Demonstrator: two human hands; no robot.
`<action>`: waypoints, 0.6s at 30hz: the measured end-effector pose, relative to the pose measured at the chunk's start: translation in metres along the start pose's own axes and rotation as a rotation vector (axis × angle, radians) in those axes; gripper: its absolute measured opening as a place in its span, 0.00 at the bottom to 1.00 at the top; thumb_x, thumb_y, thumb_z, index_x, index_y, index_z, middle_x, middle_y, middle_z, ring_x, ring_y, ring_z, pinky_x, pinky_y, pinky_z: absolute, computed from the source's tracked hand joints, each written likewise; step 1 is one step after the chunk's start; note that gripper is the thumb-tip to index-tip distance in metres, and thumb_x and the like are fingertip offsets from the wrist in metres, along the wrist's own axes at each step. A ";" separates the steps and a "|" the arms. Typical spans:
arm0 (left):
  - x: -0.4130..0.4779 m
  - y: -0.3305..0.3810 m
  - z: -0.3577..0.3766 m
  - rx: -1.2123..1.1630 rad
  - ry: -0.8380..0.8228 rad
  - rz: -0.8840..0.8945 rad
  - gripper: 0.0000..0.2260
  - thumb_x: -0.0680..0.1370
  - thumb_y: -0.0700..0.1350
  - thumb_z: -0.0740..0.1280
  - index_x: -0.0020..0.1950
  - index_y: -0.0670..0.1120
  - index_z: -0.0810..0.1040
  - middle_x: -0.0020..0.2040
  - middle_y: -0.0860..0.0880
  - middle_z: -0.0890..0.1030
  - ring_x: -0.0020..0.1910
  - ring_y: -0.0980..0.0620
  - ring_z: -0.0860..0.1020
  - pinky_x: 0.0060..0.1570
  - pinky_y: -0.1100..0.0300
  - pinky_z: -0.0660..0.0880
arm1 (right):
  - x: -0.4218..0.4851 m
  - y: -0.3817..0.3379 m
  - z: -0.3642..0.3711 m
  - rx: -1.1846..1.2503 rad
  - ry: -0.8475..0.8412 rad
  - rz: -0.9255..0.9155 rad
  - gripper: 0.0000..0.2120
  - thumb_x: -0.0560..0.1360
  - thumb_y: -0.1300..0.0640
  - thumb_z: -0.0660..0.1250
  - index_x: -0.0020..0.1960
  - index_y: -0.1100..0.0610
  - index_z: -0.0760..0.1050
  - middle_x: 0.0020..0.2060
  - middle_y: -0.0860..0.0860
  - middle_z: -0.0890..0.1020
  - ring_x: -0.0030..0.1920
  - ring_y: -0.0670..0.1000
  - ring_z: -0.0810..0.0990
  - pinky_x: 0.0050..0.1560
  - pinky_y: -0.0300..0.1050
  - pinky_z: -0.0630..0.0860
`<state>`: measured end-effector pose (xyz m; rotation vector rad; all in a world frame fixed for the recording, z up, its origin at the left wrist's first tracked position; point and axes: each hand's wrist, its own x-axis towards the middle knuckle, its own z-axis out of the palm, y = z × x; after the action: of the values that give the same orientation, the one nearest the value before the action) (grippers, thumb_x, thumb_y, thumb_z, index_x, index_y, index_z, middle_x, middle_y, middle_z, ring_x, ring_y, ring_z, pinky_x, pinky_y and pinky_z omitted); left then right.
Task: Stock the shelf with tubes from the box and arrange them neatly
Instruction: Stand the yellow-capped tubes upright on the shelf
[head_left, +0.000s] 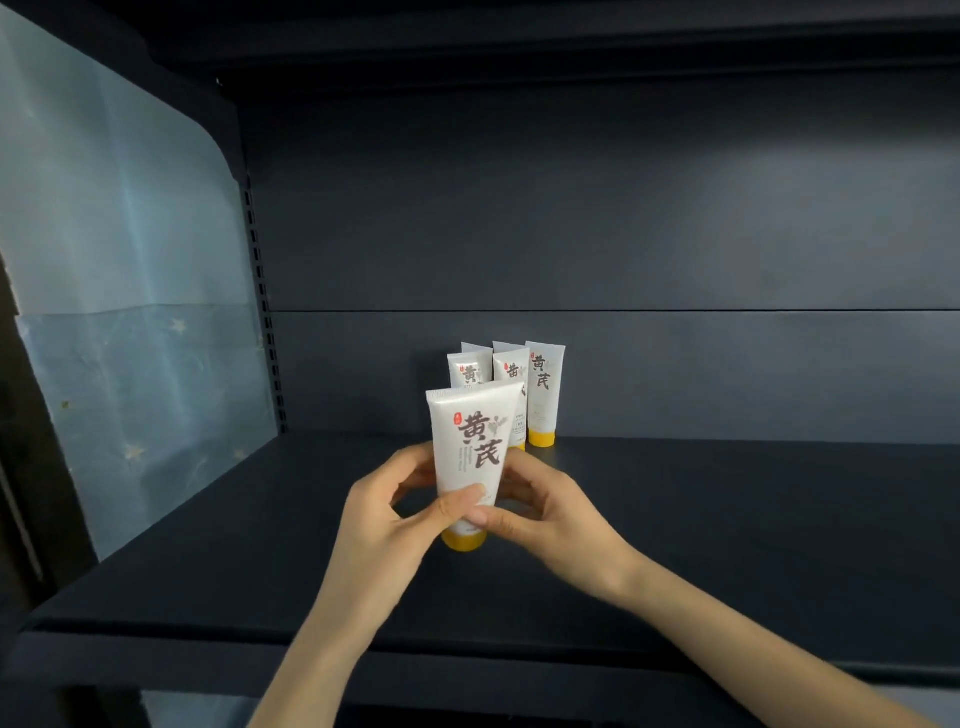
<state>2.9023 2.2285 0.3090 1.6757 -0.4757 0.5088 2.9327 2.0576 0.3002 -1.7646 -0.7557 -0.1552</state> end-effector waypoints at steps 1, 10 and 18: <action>0.001 0.000 0.002 0.006 0.023 0.005 0.22 0.62 0.54 0.73 0.54 0.49 0.80 0.49 0.55 0.84 0.50 0.57 0.81 0.45 0.68 0.77 | 0.000 0.001 0.001 0.002 0.015 -0.006 0.20 0.73 0.53 0.70 0.63 0.55 0.73 0.58 0.46 0.81 0.60 0.46 0.79 0.60 0.42 0.75; 0.008 -0.009 0.004 0.086 -0.027 0.023 0.17 0.75 0.47 0.66 0.63 0.59 0.73 0.56 0.62 0.81 0.57 0.65 0.77 0.56 0.70 0.72 | 0.016 0.005 -0.011 -0.078 0.107 0.040 0.21 0.71 0.57 0.74 0.62 0.55 0.73 0.55 0.47 0.81 0.56 0.45 0.80 0.57 0.43 0.78; -0.005 -0.035 -0.034 0.829 -0.077 -0.093 0.25 0.80 0.57 0.50 0.75 0.57 0.47 0.76 0.57 0.58 0.73 0.62 0.55 0.72 0.61 0.53 | 0.055 0.045 -0.063 -0.157 0.347 0.250 0.19 0.70 0.53 0.75 0.58 0.51 0.73 0.52 0.46 0.81 0.51 0.45 0.80 0.52 0.45 0.80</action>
<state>2.9159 2.2680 0.2826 2.5039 -0.2426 0.6188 3.0183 2.0169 0.3109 -1.8978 -0.2766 -0.3484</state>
